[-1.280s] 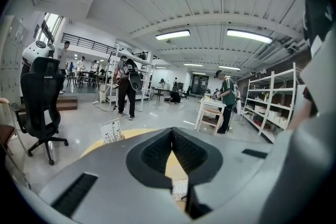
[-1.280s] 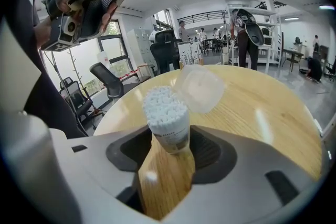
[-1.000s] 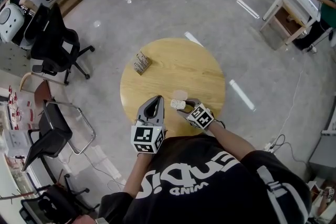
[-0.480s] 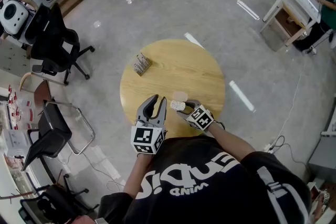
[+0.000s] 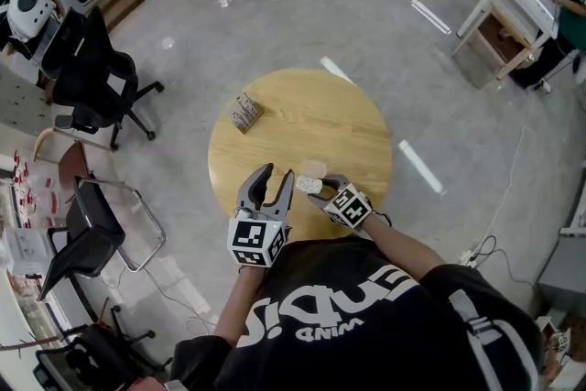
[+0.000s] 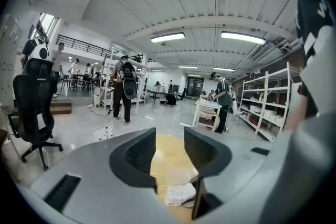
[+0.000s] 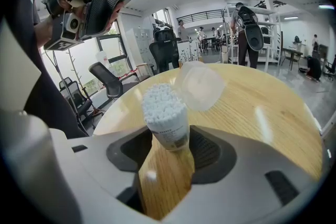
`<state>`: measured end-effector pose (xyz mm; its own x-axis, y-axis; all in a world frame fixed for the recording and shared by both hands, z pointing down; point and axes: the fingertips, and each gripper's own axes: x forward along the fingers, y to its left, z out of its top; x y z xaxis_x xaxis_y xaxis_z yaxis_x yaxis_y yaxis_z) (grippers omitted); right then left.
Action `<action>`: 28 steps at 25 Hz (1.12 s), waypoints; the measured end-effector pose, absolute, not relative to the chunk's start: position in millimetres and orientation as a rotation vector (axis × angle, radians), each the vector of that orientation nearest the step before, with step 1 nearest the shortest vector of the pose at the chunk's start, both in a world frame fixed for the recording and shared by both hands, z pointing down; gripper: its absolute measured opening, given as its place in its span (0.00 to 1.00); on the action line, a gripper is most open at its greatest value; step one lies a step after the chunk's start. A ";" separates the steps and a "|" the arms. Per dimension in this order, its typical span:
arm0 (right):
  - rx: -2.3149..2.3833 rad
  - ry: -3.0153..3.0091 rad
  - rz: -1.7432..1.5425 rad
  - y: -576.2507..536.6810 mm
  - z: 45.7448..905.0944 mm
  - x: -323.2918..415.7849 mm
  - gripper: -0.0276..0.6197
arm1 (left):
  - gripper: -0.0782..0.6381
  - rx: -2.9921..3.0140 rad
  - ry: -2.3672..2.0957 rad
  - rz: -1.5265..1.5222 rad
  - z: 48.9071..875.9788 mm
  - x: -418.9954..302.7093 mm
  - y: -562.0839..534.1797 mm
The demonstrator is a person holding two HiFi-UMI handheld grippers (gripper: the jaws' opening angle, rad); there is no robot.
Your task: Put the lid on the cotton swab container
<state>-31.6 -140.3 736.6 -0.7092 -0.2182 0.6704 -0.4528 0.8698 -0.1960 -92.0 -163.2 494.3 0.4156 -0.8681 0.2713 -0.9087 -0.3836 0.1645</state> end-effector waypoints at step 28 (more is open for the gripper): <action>0.493 -2.366 0.478 -143.3 740.7 -31.5 0.37 | 0.33 2.372 -1.262 0.290 593.1 -62.3 -194.7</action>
<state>-31.5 -143.3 740.7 -0.7077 -0.2201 0.6714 -0.4632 0.8620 -0.2057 -62.3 -194.7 593.1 0.5629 -0.7351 0.3778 -0.8263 -0.4900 0.2778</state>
